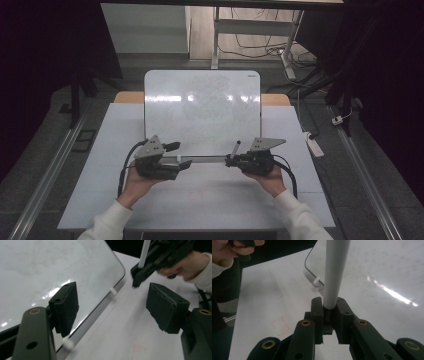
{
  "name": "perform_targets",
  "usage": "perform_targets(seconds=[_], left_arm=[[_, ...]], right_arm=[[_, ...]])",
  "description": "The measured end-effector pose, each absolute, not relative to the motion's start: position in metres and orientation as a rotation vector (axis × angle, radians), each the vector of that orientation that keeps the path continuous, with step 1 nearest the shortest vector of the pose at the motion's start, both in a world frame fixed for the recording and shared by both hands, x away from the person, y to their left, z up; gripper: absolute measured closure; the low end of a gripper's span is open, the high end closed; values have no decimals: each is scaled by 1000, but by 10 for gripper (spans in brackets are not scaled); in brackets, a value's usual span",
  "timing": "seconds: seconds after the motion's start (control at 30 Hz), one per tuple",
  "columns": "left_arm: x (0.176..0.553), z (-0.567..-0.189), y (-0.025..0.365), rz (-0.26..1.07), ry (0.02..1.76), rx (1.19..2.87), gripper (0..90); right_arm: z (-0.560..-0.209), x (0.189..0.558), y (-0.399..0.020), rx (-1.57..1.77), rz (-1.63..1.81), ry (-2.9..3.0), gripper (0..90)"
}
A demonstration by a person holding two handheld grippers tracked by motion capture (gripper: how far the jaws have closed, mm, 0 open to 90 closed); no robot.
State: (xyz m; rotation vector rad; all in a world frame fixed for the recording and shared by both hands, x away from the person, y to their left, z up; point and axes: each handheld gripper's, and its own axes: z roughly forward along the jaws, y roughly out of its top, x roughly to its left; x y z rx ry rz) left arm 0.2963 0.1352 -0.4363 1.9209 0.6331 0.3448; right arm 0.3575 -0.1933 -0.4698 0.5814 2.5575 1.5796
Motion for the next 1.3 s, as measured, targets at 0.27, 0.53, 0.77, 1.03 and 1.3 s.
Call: perform_targets(seconds=[0.27,0.53,0.77,1.03,1.3], left_arm=[[315,-433,95,257,552,1934,299],[328,-433,71,161,448,1946,449],[334,-437,69,84,402,1943,716],[332,-436,71,87,419,1946,818],[330,-438,78,170,547,1902,819]], right_arm=[[-480,354,-173,508,1556,2634,778],[-485,352,-164,445,1541,2680,778],[-485,350,-162,383,1525,2720,778],[-485,349,-162,383,1501,2745,754],[-476,318,-169,611,1475,2317,535]])
